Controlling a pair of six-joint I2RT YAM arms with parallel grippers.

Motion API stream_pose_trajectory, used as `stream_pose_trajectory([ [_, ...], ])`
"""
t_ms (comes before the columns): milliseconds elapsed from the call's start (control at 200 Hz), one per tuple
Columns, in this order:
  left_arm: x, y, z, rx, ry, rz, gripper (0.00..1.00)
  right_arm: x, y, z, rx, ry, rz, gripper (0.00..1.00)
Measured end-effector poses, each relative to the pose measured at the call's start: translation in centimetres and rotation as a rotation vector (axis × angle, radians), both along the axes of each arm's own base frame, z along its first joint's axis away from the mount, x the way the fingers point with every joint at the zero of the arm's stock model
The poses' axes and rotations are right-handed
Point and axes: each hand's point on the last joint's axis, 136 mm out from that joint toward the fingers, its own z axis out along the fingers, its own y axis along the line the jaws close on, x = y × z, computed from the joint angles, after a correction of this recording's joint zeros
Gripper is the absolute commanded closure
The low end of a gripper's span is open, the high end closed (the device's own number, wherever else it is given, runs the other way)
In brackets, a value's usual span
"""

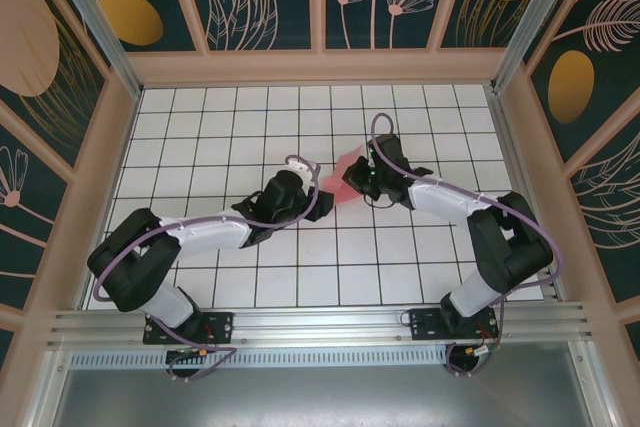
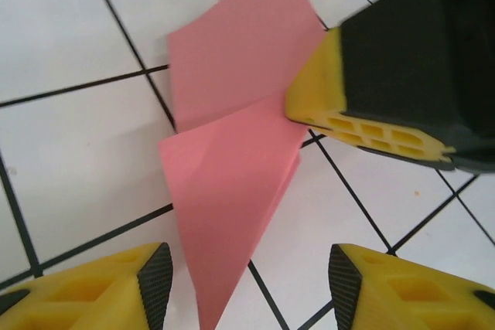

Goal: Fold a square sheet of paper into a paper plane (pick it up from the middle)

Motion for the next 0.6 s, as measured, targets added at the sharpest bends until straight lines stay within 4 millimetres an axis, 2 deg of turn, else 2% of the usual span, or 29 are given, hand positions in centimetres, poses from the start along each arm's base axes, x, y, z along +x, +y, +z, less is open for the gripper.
stream_pose_trajectory([
  [150,0.2,-0.8,0.0,0.026,-0.090,-0.076,0.46,-0.2,0.0,-0.4,0.019,0.041,-0.025,1.00],
  [370,0.7,-1.4,-2.2,0.094,-0.145,-0.134,0.52,-0.7,0.4,-1.3,0.041,0.106,-0.033,1.00],
  [600,0.6,-1.4,-2.5,0.094,-0.232,-0.164,0.60,-1.2,0.9,-1.8,0.063,0.150,-0.014,1.00],
])
